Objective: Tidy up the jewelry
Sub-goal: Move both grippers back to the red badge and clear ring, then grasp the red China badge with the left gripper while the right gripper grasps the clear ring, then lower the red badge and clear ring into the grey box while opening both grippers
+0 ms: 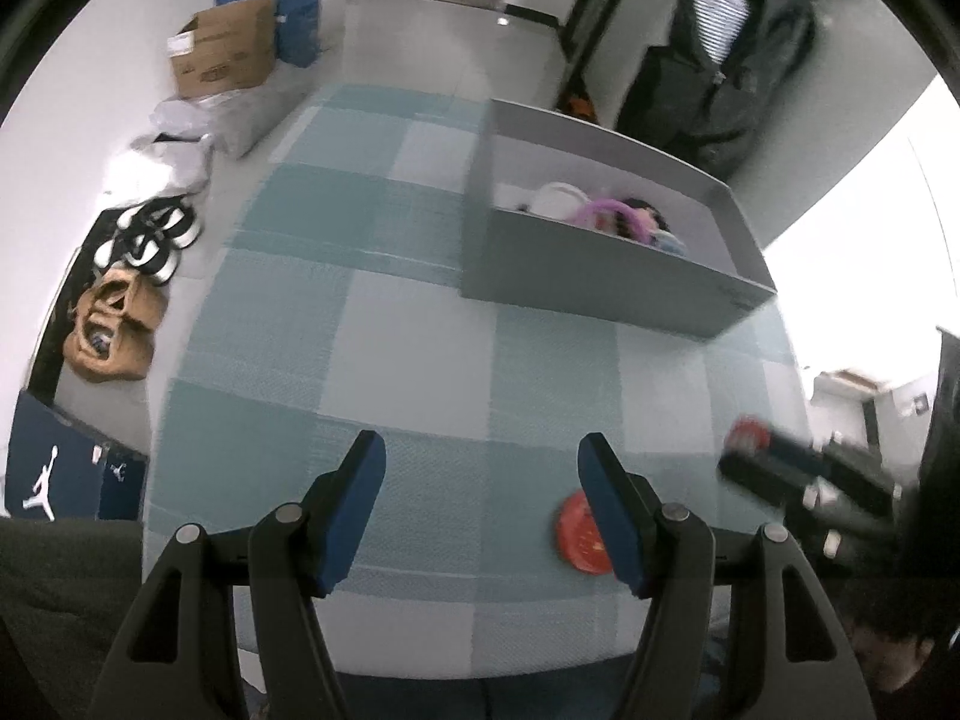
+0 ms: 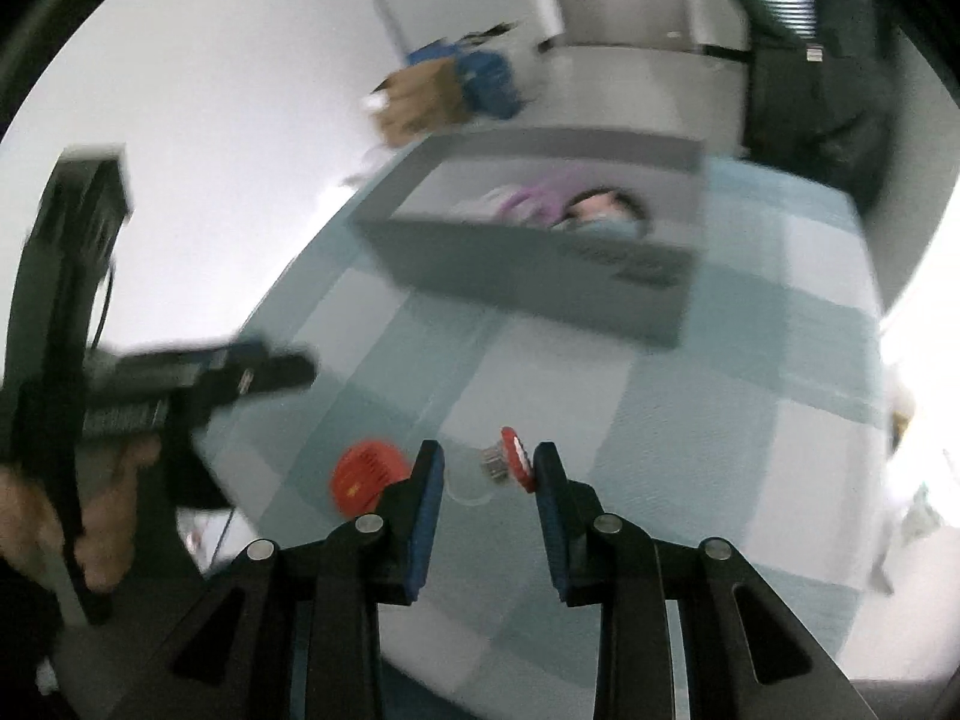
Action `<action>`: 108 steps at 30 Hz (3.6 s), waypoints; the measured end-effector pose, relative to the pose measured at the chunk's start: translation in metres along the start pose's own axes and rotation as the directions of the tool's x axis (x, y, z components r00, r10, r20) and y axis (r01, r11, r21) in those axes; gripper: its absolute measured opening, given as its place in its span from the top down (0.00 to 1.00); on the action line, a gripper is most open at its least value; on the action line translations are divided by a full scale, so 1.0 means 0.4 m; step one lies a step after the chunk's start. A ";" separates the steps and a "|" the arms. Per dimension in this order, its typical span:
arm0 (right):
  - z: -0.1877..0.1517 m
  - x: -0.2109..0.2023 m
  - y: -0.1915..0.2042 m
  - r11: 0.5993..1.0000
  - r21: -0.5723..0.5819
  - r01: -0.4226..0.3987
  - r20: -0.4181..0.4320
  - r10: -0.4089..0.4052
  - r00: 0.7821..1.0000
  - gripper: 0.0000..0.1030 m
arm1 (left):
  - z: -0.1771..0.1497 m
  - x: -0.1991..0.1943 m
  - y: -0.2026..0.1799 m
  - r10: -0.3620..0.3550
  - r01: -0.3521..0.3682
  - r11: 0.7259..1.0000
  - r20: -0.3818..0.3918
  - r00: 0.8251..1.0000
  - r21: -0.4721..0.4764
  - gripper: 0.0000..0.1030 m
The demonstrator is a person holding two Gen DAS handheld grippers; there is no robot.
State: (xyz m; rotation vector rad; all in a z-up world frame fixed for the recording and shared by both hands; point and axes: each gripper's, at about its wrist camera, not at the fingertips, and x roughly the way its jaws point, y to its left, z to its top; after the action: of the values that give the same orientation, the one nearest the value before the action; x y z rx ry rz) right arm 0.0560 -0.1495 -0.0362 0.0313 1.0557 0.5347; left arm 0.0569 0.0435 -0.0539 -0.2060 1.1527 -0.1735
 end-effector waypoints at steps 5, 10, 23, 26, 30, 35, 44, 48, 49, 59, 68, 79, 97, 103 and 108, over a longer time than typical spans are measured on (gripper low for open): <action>0.022 -0.050 -0.028 0.999 0.045 0.008 0.077 -0.012 0.997 0.72 | -0.018 0.000 -0.054 -0.020 0.022 0.995 -0.016 1.000 0.096 0.40; 0.032 -0.063 -0.049 0.996 0.093 -0.008 0.095 -0.001 0.996 0.72 | -0.050 0.024 -0.098 -0.037 0.051 0.982 -0.081 0.996 0.180 0.40; 0.034 -0.086 -0.057 0.993 0.112 -0.044 0.130 0.029 0.991 0.72 | -0.091 0.073 -0.159 0.108 -0.066 0.932 -0.099 0.989 0.357 0.40; 0.035 -0.089 -0.061 0.992 0.118 -0.049 0.135 0.033 0.990 0.72 | -0.091 0.073 -0.159 0.113 -0.070 0.929 -0.099 0.989 0.363 0.40; 0.036 -0.092 -0.063 0.991 0.120 -0.054 0.140 0.037 0.989 0.71 | -0.091 0.065 -0.161 0.099 -0.055 0.924 -0.099 0.990 0.378 0.63; 0.034 -0.094 -0.064 0.991 0.122 -0.060 0.140 0.042 0.989 0.71 | -0.099 0.064 -0.158 0.090 -0.046 0.924 -0.101 0.991 0.380 0.64; 0.038 -0.107 -0.065 0.989 0.124 -0.079 0.157 0.059 0.986 0.71 | -0.051 0.029 -0.133 0.065 -0.058 0.935 -0.010 0.998 0.349 0.64; 0.042 -0.104 -0.064 0.988 0.125 -0.085 0.157 0.065 0.985 0.72 | -0.019 0.024 -0.109 0.049 -0.049 0.951 0.008 0.999 0.306 0.64; 0.043 -0.104 -0.064 0.988 0.126 -0.086 0.156 0.066 0.986 0.72 | -0.014 0.024 -0.113 0.044 -0.045 0.954 0.010 0.999 0.296 0.64; 0.073 -0.093 -0.063 0.979 0.148 -0.138 0.153 0.115 0.981 0.72 | 0.018 -0.006 -0.117 -0.007 -0.001 0.966 0.029 1.000 0.258 0.64; 0.143 -0.083 -0.070 0.968 0.166 -0.189 0.181 0.158 0.971 0.71 | 0.086 -0.043 -0.097 -0.058 0.043 0.981 0.072 0.996 0.188 0.64; 0.235 -0.063 -0.091 0.961 0.176 -0.215 0.198 0.179 0.964 0.71 | 0.209 -0.025 -0.072 -0.125 0.119 0.983 0.035 0.992 0.142 0.64; 0.309 0.048 -0.146 0.954 0.238 -0.182 0.134 0.154 0.979 0.71 | 0.294 0.097 -0.061 -0.273 0.278 0.958 -0.067 0.960 0.074 0.64; 0.314 0.067 -0.158 0.951 0.255 -0.174 0.114 0.149 0.982 0.71 | 0.304 0.105 -0.053 -0.292 0.297 0.952 -0.079 0.953 0.067 0.64; 0.312 0.075 -0.166 0.949 0.272 -0.160 0.109 0.134 0.985 0.71 | 0.312 0.110 -0.048 -0.312 0.317 0.947 -0.087 0.946 0.046 0.64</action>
State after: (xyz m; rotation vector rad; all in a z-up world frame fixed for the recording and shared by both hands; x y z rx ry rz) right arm 0.1981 -0.1662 -0.0159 0.3836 1.0398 0.5097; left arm 0.1883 0.0232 -0.0396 -0.3332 1.1863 -0.5020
